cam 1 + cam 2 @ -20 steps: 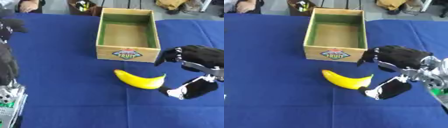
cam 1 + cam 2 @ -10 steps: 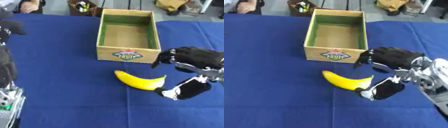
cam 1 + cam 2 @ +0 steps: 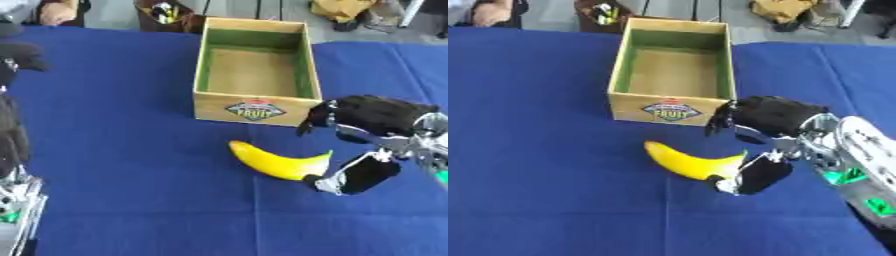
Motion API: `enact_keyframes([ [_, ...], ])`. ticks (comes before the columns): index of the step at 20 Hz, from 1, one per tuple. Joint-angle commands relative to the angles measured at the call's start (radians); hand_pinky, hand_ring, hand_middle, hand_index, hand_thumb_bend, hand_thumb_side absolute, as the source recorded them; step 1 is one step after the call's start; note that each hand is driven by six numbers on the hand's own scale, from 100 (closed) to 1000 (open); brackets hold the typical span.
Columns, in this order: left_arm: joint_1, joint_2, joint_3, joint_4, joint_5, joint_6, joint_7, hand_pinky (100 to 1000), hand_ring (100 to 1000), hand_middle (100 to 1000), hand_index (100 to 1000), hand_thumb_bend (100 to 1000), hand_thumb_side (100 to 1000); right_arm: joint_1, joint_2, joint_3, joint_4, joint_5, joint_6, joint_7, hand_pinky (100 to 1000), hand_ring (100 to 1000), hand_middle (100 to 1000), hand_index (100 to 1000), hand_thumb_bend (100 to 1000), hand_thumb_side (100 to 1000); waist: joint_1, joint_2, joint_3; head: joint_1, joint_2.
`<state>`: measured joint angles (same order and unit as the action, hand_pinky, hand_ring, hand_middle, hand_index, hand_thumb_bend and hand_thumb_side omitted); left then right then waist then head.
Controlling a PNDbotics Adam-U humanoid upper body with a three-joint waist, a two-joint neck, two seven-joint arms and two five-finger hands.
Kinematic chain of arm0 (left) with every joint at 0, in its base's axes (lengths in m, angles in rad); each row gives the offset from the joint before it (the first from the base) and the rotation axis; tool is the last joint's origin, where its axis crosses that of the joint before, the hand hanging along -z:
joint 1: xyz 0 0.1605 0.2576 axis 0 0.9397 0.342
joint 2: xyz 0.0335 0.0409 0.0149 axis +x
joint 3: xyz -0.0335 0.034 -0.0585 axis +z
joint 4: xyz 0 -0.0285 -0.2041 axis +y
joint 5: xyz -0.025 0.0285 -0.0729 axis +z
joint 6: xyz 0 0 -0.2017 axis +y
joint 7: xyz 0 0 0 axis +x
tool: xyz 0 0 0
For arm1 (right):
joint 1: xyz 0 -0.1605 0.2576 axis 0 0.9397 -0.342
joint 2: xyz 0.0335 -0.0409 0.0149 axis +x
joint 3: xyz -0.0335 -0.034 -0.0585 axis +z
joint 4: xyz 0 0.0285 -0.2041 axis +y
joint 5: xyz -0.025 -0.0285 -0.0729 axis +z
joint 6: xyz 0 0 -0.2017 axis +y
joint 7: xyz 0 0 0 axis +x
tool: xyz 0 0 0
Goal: Pick up objects on the table and place them in the box.
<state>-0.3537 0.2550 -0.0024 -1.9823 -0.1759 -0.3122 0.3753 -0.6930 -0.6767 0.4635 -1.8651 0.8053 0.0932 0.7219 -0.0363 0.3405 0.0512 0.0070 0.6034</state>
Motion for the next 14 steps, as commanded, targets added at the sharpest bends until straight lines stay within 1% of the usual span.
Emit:
enact_keyframes([
  [1,-0.014,0.011,-0.004,-0.018,0.004,-0.001,-0.004,513,586,639,798,100,1000,-0.022,0.004,0.0,0.047,0.04,-0.011,-0.014,760,810,693,801,375,522,0.002,-0.015,0.004,-0.007,-0.016],
  [3,-0.015,0.009,-0.005,-0.018,0.004,-0.001,-0.005,512,585,639,798,100,1000,-0.024,0.014,0.007,0.085,0.062,-0.019,-0.026,759,811,694,800,365,522,0.002,-0.013,0.008,-0.009,-0.018],
  [6,-0.015,0.008,-0.004,-0.018,0.005,0.0,-0.005,512,585,639,797,100,1000,-0.024,0.029,0.011,0.123,0.077,-0.029,-0.043,756,807,681,789,374,515,0.002,-0.011,0.009,-0.009,-0.018],
  [11,-0.016,0.005,-0.005,-0.018,0.004,0.002,-0.006,512,585,639,797,100,1000,-0.025,0.046,0.014,0.146,0.089,-0.034,-0.068,747,797,628,752,380,512,0.002,-0.008,0.011,-0.009,-0.018],
  [14,-0.015,0.004,-0.005,-0.018,0.004,0.002,-0.006,512,585,639,797,100,1000,-0.024,0.053,0.018,0.154,0.096,-0.037,-0.076,745,794,613,735,391,504,0.002,-0.007,0.012,-0.01,-0.018],
])
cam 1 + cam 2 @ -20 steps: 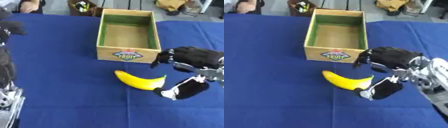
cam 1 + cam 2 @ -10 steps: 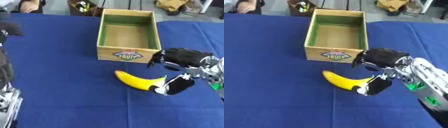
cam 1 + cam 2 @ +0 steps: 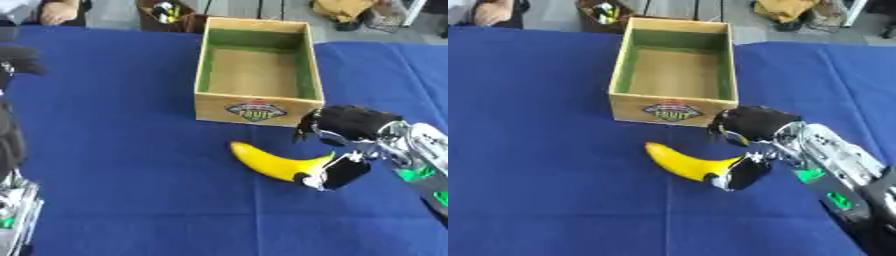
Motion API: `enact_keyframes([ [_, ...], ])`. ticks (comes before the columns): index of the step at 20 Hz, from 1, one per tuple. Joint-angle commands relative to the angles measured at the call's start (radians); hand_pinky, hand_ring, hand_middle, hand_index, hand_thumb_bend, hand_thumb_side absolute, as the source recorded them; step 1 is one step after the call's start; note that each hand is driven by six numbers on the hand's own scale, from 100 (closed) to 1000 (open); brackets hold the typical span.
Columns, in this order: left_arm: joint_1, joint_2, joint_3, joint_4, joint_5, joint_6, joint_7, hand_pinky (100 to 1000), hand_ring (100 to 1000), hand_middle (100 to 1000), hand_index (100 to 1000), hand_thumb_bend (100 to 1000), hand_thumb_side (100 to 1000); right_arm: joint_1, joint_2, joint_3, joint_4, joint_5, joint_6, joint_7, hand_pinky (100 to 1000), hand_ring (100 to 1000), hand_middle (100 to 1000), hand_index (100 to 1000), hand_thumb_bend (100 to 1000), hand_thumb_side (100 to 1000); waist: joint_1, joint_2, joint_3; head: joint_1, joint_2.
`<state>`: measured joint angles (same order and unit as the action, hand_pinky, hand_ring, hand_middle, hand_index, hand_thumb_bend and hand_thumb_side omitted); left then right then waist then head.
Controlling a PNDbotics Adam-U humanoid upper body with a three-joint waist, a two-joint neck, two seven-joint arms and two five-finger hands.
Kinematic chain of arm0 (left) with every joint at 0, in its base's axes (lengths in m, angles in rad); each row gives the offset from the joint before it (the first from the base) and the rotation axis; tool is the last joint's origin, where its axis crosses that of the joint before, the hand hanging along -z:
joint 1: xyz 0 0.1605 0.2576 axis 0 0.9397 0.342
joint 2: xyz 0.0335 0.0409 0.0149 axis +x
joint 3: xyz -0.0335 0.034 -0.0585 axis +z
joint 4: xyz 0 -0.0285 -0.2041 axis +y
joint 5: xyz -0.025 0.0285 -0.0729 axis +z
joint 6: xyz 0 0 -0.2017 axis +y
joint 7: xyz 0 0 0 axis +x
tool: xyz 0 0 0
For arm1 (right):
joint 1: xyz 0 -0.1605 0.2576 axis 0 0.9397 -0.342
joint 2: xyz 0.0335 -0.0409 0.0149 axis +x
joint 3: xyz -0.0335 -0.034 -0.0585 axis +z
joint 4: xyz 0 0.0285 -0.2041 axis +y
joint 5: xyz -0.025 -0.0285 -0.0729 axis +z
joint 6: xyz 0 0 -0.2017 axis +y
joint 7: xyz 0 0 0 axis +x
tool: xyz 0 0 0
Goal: Pick up objects on the table and place them in the box.
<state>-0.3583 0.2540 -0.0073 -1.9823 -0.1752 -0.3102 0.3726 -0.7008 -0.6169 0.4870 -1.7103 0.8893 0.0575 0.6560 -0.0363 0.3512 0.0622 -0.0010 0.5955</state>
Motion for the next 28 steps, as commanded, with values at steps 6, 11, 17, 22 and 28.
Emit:
enact_keyframes([
  [6,-0.01,0.002,0.0,-0.018,0.001,0.002,-0.005,511,584,637,796,100,1000,-0.016,0.006,-0.002,0.001,0.039,-0.009,-0.038,736,784,575,687,420,493,0.002,-0.016,0.001,-0.002,-0.011],
  [11,-0.011,0.001,0.0,-0.018,-0.002,0.004,-0.004,511,584,637,795,100,1000,-0.012,0.012,0.002,0.001,0.057,-0.015,-0.063,730,777,551,672,432,485,0.001,-0.015,0.001,-0.002,-0.011],
  [17,-0.012,0.0,0.0,-0.018,-0.003,0.004,-0.004,511,584,637,794,100,1000,-0.006,0.021,0.008,0.007,0.055,-0.018,-0.07,723,767,539,676,432,468,0.0,-0.015,0.001,-0.002,-0.014],
  [22,-0.012,-0.003,-0.001,-0.018,-0.002,0.005,-0.004,508,583,636,792,100,1000,-0.001,0.037,0.01,0.027,0.053,-0.018,-0.066,723,767,552,704,424,456,0.001,-0.012,0.002,-0.004,-0.019],
  [28,-0.013,-0.005,0.0,-0.018,-0.002,0.006,-0.004,494,579,633,790,100,1000,0.002,0.047,0.01,0.035,0.043,-0.018,-0.06,719,765,564,714,400,459,0.002,-0.01,0.003,-0.005,-0.02],
])
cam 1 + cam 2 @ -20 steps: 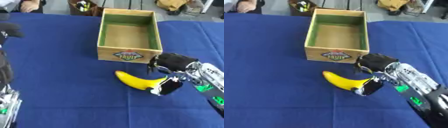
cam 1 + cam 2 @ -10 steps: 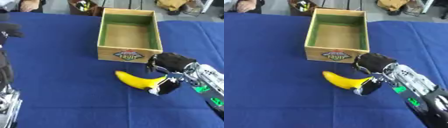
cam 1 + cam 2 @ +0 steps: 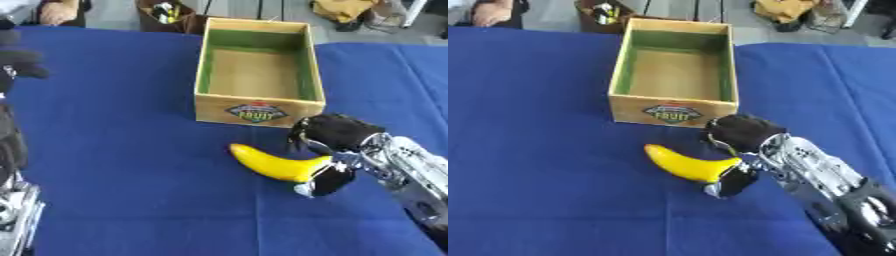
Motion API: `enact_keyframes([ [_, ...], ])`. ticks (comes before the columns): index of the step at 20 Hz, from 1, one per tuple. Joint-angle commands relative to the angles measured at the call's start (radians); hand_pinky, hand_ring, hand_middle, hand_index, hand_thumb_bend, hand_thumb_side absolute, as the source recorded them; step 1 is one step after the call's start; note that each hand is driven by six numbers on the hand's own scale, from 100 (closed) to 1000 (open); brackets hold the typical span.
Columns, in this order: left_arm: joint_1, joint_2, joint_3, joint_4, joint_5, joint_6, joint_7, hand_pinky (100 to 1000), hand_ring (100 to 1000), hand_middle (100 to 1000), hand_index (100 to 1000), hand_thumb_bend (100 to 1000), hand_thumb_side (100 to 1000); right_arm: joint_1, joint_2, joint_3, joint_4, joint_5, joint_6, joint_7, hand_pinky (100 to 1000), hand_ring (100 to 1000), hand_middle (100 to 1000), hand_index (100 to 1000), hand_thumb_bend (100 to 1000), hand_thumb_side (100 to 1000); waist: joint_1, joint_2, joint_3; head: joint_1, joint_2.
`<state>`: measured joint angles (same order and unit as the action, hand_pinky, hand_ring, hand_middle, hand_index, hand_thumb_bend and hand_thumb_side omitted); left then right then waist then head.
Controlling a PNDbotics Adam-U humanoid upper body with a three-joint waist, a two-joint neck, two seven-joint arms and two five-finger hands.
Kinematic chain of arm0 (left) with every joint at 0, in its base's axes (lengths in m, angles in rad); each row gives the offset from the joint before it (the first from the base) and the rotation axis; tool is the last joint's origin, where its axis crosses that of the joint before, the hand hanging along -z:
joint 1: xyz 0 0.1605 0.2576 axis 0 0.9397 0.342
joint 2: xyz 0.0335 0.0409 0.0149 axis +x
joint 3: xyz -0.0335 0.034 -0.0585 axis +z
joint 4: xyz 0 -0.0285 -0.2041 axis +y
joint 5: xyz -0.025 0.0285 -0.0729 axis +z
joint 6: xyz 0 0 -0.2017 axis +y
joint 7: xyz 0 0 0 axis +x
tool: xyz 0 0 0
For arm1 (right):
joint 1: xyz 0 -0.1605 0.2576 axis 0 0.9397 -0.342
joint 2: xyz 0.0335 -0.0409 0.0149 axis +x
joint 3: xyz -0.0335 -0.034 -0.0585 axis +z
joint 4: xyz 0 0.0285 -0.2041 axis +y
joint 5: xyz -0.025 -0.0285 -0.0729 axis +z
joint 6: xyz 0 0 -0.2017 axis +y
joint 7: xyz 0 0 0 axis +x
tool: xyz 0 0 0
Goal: Pick up objects on the table and place them in the box.
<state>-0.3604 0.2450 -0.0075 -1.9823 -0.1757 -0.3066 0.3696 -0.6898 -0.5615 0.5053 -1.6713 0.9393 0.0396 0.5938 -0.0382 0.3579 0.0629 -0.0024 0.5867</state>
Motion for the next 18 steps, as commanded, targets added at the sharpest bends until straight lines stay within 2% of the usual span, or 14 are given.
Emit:
enact_keyframes([
  [1,-0.011,0.004,0.0,-0.018,-0.001,0.003,0.0,494,579,633,790,100,1000,-0.008,-0.007,-0.008,-0.003,-0.012,0.001,0.004,719,764,564,714,395,462,0.004,-0.016,0.003,-0.004,-0.012],
  [9,-0.012,0.002,-0.001,-0.018,-0.003,0.005,0.001,494,578,632,787,100,1000,-0.007,-0.007,-0.009,-0.007,-0.034,0.009,-0.01,713,754,546,698,289,511,0.006,-0.013,0.002,-0.004,-0.014],
  [18,-0.014,0.001,-0.001,-0.018,-0.005,0.007,0.002,494,578,631,784,100,1000,-0.002,-0.01,-0.01,-0.005,-0.046,0.008,-0.012,705,744,526,678,243,499,0.009,-0.012,0.001,-0.006,-0.017],
])
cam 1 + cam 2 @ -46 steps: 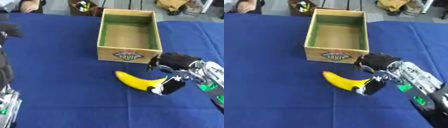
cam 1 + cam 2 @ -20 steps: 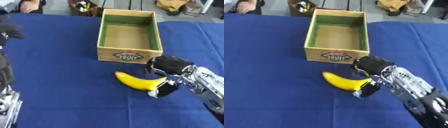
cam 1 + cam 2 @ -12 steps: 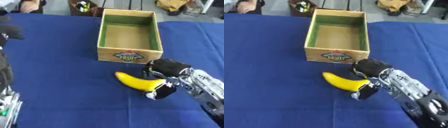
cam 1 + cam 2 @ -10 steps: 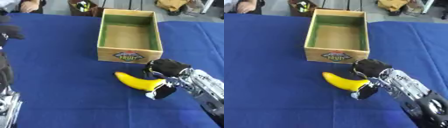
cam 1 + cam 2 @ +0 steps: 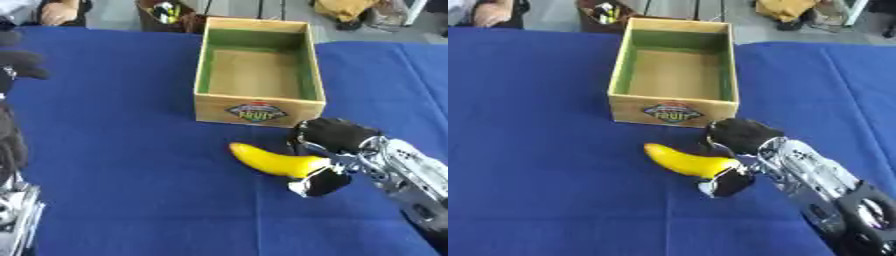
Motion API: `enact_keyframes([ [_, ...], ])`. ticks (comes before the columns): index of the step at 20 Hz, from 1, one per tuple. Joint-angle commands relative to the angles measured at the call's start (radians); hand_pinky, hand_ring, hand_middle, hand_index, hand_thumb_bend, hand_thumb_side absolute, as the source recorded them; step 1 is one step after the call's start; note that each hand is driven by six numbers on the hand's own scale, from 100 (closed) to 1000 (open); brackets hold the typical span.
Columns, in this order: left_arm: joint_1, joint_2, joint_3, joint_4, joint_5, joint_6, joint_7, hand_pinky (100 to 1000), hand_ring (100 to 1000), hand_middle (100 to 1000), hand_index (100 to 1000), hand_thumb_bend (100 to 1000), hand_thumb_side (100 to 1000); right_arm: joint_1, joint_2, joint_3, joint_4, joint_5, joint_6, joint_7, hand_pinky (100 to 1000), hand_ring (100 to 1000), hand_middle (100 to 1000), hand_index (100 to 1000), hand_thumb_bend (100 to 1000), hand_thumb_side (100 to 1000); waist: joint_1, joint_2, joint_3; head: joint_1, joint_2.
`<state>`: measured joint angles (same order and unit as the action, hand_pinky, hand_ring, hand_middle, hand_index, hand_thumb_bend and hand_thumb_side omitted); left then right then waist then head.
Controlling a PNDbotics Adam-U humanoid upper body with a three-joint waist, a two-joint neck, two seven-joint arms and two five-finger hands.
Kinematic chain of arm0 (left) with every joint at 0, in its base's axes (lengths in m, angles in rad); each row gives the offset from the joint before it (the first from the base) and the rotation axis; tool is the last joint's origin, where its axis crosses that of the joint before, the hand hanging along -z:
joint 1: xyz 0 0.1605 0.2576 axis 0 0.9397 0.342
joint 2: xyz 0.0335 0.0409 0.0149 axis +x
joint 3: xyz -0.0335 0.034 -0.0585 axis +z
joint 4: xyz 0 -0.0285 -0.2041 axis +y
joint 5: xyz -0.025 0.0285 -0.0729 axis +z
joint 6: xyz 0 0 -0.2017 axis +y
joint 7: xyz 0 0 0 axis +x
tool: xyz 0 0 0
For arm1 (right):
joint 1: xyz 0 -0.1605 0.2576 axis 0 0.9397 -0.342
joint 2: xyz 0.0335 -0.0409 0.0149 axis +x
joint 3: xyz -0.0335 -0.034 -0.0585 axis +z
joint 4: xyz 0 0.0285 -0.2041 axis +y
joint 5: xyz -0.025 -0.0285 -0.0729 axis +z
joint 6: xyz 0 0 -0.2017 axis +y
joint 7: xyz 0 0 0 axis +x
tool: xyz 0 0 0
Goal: Pick up objects on the table and place them in the box.
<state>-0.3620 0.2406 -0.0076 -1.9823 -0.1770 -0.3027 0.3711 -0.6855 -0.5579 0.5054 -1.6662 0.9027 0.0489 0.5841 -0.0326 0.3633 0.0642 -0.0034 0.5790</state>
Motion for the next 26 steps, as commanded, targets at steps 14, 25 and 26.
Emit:
enact_keyframes([
  [14,-0.013,0.002,0.0,-0.018,-0.007,0.006,0.004,493,577,631,782,100,1000,0.004,-0.022,-0.023,-0.025,-0.038,0.012,-0.018,677,703,465,589,226,450,0.005,-0.02,0.0,-0.005,-0.013],
  [25,-0.01,0.002,0.001,-0.018,-0.009,0.008,0.005,492,577,631,781,100,1000,0.015,-0.044,-0.038,-0.075,-0.072,0.034,-0.055,658,671,422,542,125,462,0.009,-0.026,-0.006,-0.002,-0.013],
  [26,-0.009,0.002,0.001,-0.018,-0.009,0.009,0.005,492,577,631,781,100,1000,0.017,-0.046,-0.039,-0.08,-0.075,0.036,-0.057,653,664,412,531,101,462,0.009,-0.027,-0.007,-0.002,-0.013],
])
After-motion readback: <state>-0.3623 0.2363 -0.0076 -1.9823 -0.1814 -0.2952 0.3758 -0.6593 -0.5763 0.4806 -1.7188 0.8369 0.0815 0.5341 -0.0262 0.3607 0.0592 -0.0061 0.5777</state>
